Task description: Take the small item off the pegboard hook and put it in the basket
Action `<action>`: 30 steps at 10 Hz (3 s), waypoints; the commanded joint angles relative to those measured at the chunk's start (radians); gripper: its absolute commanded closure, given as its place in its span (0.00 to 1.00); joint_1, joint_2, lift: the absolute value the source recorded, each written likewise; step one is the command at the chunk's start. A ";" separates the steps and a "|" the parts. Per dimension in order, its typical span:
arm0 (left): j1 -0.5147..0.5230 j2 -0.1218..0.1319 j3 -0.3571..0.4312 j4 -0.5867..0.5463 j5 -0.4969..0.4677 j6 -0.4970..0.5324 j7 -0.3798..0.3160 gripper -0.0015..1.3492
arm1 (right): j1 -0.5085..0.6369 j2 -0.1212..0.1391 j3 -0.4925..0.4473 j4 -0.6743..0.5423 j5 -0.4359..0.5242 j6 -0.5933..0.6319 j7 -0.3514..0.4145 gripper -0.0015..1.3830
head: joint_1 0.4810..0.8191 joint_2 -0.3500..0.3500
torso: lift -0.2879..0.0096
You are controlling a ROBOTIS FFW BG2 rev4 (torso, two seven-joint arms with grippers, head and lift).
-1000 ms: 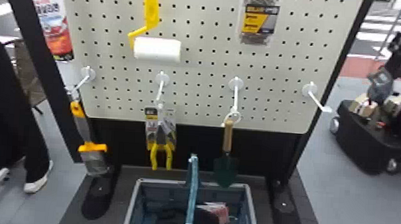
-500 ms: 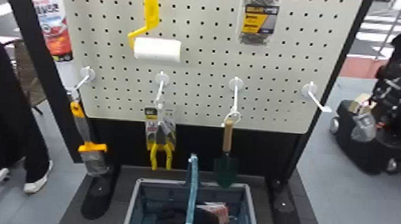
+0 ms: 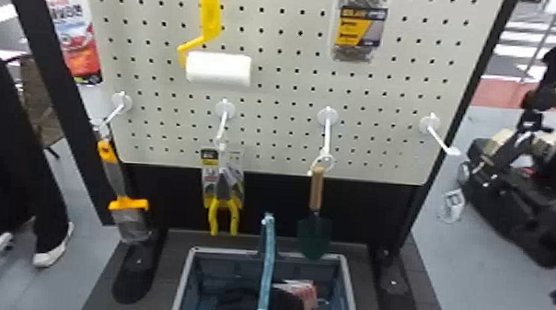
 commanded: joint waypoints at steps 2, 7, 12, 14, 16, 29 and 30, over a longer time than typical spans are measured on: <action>-0.007 0.006 -0.008 0.002 0.003 0.000 0.000 0.13 | 0.048 0.026 0.057 0.083 -0.027 -0.090 -0.039 0.87 | 0.20 0.50 | 0.63; -0.009 0.003 -0.007 0.005 0.005 0.002 0.000 0.13 | 0.097 0.036 0.170 0.164 -0.062 -0.156 -0.081 0.87 | 0.20 0.50 | 0.63; -0.016 0.011 -0.014 0.007 0.009 0.003 0.000 0.13 | 0.095 0.037 0.313 0.277 -0.093 -0.156 -0.082 0.87 | 0.20 0.50 | 0.63; -0.016 0.012 -0.016 0.007 0.009 0.003 0.000 0.13 | 0.074 0.022 0.377 0.326 -0.111 -0.156 -0.082 0.87 | 0.20 0.50 | 0.63; -0.018 0.012 -0.017 0.010 0.011 0.003 0.000 0.13 | 0.052 0.003 0.439 0.378 -0.134 -0.157 -0.081 0.87 | 0.20 0.50 | 0.63; -0.024 0.009 -0.022 0.019 0.011 -0.002 0.000 0.13 | -0.059 -0.037 0.524 0.616 -0.121 -0.202 -0.019 0.13 | 0.20 0.50 | 0.63; -0.024 0.009 -0.022 0.019 0.011 -0.002 0.000 0.13 | -0.070 -0.037 0.524 0.611 -0.115 -0.203 -0.019 0.04 | 0.20 0.50 | 0.63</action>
